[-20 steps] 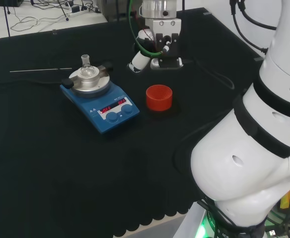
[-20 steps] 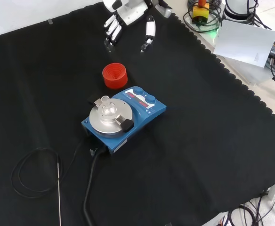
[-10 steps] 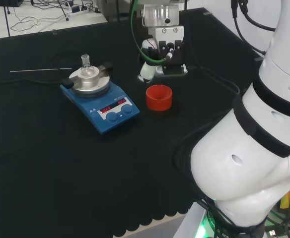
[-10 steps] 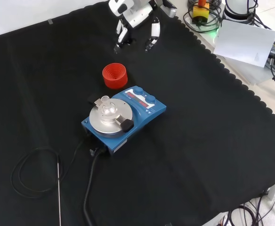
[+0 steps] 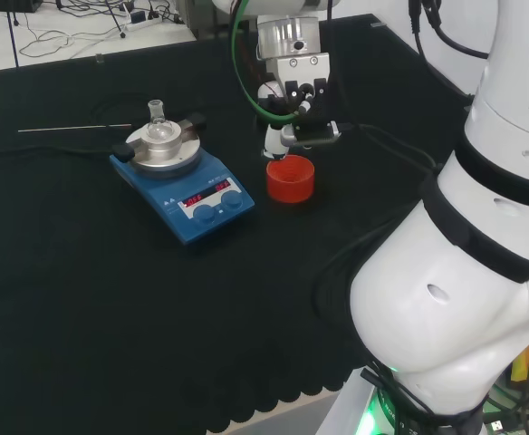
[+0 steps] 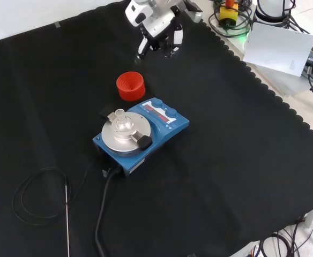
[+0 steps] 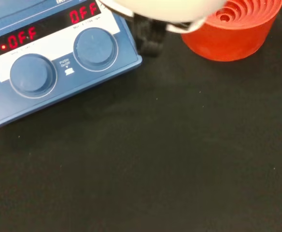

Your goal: Turn on the heater.

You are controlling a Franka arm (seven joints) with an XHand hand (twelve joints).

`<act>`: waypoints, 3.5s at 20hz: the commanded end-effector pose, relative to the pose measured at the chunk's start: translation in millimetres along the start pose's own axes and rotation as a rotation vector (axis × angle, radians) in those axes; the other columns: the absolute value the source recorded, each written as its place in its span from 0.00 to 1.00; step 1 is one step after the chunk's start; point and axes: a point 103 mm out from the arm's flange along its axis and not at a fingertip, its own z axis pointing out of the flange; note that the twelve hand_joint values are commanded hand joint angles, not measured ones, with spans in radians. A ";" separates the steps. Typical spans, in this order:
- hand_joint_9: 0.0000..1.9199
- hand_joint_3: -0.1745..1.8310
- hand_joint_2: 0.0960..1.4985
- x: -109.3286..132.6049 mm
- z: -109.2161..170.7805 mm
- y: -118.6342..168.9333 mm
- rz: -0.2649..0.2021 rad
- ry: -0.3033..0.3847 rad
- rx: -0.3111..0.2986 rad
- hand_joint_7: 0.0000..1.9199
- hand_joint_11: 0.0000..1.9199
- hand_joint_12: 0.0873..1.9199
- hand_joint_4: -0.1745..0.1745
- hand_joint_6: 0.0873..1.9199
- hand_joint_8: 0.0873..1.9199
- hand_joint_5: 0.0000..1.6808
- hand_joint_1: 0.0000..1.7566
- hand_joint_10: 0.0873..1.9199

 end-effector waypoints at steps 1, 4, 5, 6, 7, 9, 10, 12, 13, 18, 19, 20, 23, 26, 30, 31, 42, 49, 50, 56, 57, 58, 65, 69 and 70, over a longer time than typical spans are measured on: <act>0.82 0.58 0.39 58.7 35.0 0.6 -0.072 -0.101 0.192 0.76 0.61 0.67 0.30 0.00 0.82 0.30 0.80 0.74; 0.83 0.61 0.37 76.5 43.0 0.1 -0.088 -0.124 0.208 0.77 0.60 0.69 0.32 0.00 0.82 0.29 0.80 0.75; 0.83 0.61 0.37 79.9 44.9 0.1 -0.091 -0.129 0.214 0.77 0.61 0.69 0.33 0.00 0.83 0.28 0.80 0.75; 0.83 0.61 0.36 84.3 46.9 0.0 -0.095 -0.134 0.219 0.77 0.61 0.69 0.33 0.00 0.83 0.28 0.80 0.75; 0.83 0.62 0.36 87.9 48.8 0.1 -0.099 -0.139 0.224 0.77 0.61 0.69 0.34 0.00 0.83 0.27 0.80 0.75; 0.83 0.62 0.36 94.3 52.5 0.4 -0.108 -0.144 0.235 0.78 0.61 0.69 0.35 0.00 0.83 0.26 0.80 0.75; 0.83 0.62 0.36 97.4 54.5 0.5 -0.110 -0.148 0.239 0.78 0.61 0.69 0.35 0.00 0.83 0.26 0.80 0.75; 0.83 0.63 0.35 100.9 58.6 1.7 -0.117 -0.154 0.242 0.78 0.61 0.69 0.36 0.00 0.83 0.25 0.80 0.75; 0.83 0.63 0.35 102.6 60.0 2.2 -0.119 -0.157 0.244 0.78 0.61 0.69 0.36 0.00 0.83 0.25 0.81 0.75; 0.83 0.64 0.35 104.8 62.1 5.3 -0.113 -0.166 0.255 0.78 0.61 0.69 0.38 0.00 0.83 0.25 0.80 0.75; 0.83 0.64 0.35 103.8 62.4 5.8 -0.114 -0.167 0.255 0.78 0.61 0.69 0.38 0.00 0.83 0.25 0.80 0.75; 0.83 0.64 0.35 103.7 62.9 6.5 -0.113 -0.166 0.255 0.78 0.61 0.69 0.38 0.00 0.83 0.25 0.80 0.75; 0.83 0.64 0.34 100.6 65.7 9.0 -0.107 -0.170 0.264 0.78 0.61 0.69 0.38 0.00 0.83 0.25 0.80 0.75; 0.84 0.64 0.34 99.4 67.4 10.5 -0.105 -0.173 0.269 0.78 0.61 0.69 0.38 0.00 0.83 0.25 0.80 0.75; 0.84 0.65 0.34 97.3 69.8 12.6 -0.105 -0.177 0.270 0.78 0.61 0.69 0.38 0.00 0.83 0.25 0.80 0.75; 0.84 0.65 0.34 96.7 70.1 12.8 -0.103 -0.179 0.265 0.78 0.61 0.69 0.38 0.00 0.83 0.25 0.80 0.75; 0.84 0.65 0.34 94.0 73.3 19.7 -0.101 -0.177 0.282 0.78 0.61 0.70 0.39 0.00 0.82 0.25 0.80 0.75; 0.84 0.65 0.34 93.7 77.9 25.5 -0.094 -0.190 0.293 0.79 0.61 0.69 0.39 0.00 0.83 0.25 0.80 0.75; 0.84 0.65 0.34 103.2 77.6 24.0 -0.085 -0.204 0.292 0.79 0.61 0.69 0.39 0.00 0.83 0.26 0.80 0.75; 0.84 0.66 0.34 96.0 80.8 27.3 -0.091 -0.189 0.303 0.79 0.61 0.69 0.39 0.00 0.83 0.26 0.80 0.75; 0.84 0.66 0.34 103.9 80.8 26.0 -0.088 -0.198 0.304 0.79 0.61 0.69 0.39 0.00 0.83 0.26 0.80 0.75; 0.84 0.66 0.34 106.0 81.0 25.7 -0.089 -0.199 0.305 0.79 0.61 0.69 0.39 0.00 0.83 0.26 0.80 0.75; 0.84 0.66 0.34 96.0 75.9 23.9 -0.093 -0.187 0.293 0.79 0.61 0.69 0.39 0.00 0.83 0.26 0.80 0.75; 0.84 0.66 0.34 99.1 57.5 17.4 -0.101 -0.180 0.256 0.79 0.61 0.69 0.39 0.00 0.83 0.26 0.80 0.75; 0.84 0.66 0.34 100.7 52.9 15.7 -0.103 -0.178 0.247 0.79 0.61 0.69 0.39 0.00 0.83 0.26 0.80 0.75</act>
